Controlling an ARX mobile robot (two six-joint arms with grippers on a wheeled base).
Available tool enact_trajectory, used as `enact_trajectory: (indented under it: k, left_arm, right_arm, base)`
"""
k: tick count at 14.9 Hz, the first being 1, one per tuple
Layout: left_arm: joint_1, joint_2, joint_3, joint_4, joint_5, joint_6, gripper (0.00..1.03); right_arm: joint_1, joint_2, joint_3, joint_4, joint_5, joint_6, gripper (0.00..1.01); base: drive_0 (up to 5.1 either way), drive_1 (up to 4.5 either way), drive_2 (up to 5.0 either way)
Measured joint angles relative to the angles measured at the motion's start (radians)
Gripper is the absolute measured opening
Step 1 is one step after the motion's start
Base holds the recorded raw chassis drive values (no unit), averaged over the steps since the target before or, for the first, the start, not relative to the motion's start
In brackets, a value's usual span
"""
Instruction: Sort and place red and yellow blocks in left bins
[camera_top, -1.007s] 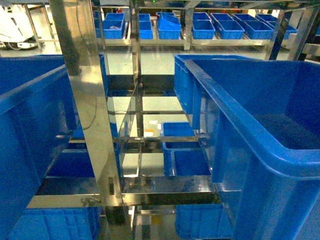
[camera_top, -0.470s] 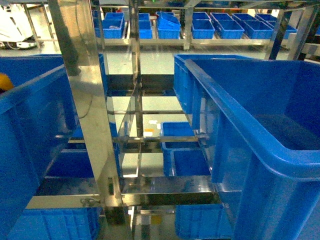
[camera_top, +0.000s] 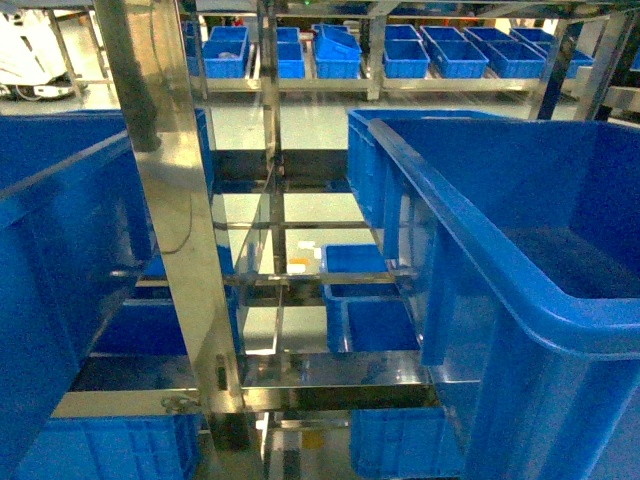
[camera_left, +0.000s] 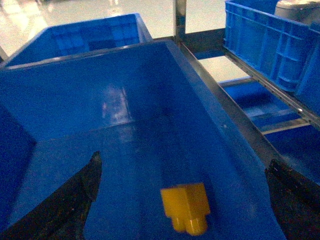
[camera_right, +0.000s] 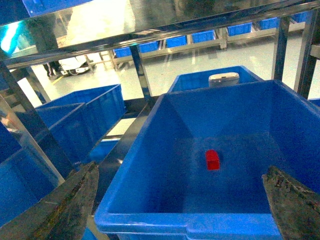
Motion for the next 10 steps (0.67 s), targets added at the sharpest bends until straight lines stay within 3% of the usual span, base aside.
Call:
enact_trajectory:
  k: [3,5,6,8,9,10]
  left_arm:
    - [0.064,-0.151,-0.048,-0.13,0.082,-0.038,0.98]
    - [0.128,-0.294,-0.087,-0.182,0.128,-0.107,0.98]
    - [0.132,-0.335,-0.108,-0.187,0.135,-0.135,0.98]
    - [0.09,-0.37,-0.131,-0.203,0.114,-0.209,0.98]
    - [0.088,-0.37,-0.131,-0.204,0.116,-0.222,0.98]
    - [0.084,-0.371,-0.156,-0.109,0.09,-0.23,0.95]
  right_arm:
    - [0.0,0.001,0.0,0.0,0.0,0.0,0.98]
    - [0.0,0.0,0.0,0.0,0.0,0.0,0.98]
    - [0.0,0.0,0.0,0.0,0.0,0.0,0.98]
    - [0.0,0.0,0.0,0.0,0.0,0.0,0.98]
    - [0.001,0.0,0.0,0.003,0.003,-0.002,0.98]
    - [0.053,-0.027,-0.039,0.1,0.15,-0.065,0.88]
  base:
    - [0.0,0.0,0.0]
    - [0.0,0.0,0.0]
    - [0.0,0.0,0.0]
    - [0.0,0.0,0.0]
    - [0.0,0.0,0.0]
    - [0.0,0.0,0.0]
